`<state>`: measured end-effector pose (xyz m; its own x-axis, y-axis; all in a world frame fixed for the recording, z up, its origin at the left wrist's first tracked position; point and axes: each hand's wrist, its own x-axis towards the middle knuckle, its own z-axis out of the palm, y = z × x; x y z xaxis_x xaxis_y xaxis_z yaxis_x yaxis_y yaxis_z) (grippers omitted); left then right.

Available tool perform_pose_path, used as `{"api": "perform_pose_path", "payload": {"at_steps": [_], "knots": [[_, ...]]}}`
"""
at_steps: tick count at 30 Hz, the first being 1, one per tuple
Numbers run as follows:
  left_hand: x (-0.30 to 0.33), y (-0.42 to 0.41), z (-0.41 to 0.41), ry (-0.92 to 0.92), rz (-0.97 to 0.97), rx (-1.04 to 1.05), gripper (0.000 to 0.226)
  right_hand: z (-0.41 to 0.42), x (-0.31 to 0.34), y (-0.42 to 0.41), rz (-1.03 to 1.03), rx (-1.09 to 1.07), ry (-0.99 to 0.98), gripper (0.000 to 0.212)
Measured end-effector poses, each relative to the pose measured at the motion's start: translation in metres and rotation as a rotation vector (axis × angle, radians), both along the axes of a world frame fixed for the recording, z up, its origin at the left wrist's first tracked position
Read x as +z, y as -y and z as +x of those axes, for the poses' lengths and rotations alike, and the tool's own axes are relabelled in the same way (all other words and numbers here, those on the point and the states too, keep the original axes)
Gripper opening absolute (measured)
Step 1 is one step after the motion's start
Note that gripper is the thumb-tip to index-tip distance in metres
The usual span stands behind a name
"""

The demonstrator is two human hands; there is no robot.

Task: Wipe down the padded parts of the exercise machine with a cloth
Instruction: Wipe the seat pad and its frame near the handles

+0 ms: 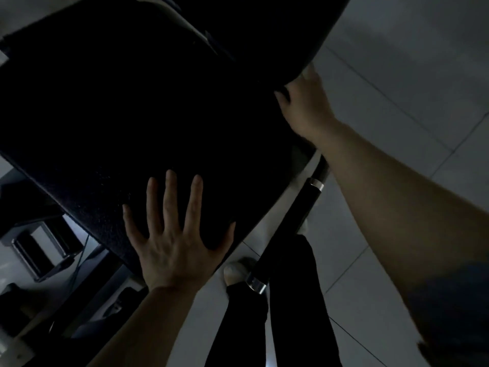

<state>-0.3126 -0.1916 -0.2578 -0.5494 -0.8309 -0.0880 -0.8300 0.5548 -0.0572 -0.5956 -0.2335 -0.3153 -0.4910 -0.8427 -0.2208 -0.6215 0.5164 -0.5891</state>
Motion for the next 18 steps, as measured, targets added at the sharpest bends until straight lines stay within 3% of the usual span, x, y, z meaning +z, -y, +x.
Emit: {"api": "perform_pose_path", "payload": {"at_steps": [4, 7, 11, 15, 18], "knots": [[-0.002, -0.001, 0.002, -0.007, -0.041, -0.015, 0.082, -0.005, -0.015, 0.029, 0.066, 0.035, 0.123, 0.039], [0.0, -0.001, 0.002, -0.007, -0.02, -0.007, 0.083, -0.005, -0.01, 0.0, 0.075, 0.006, 0.009, 0.03], [0.002, -0.001, 0.001, -0.03, 0.015, -0.006, 0.084, 0.004, -0.004, -0.089, 0.235, -0.07, -0.101, 0.043], [0.003, 0.0, 0.003, -0.001, 0.036, -0.011, 0.085, 0.045, -0.001, -0.125, 0.15, -0.474, 0.047, 0.033], [0.006, 0.001, 0.003, 0.006, 0.104, -0.001, 0.088, 0.071, 0.011, -0.136, 0.184, -0.582, 0.142, 0.033]]}}
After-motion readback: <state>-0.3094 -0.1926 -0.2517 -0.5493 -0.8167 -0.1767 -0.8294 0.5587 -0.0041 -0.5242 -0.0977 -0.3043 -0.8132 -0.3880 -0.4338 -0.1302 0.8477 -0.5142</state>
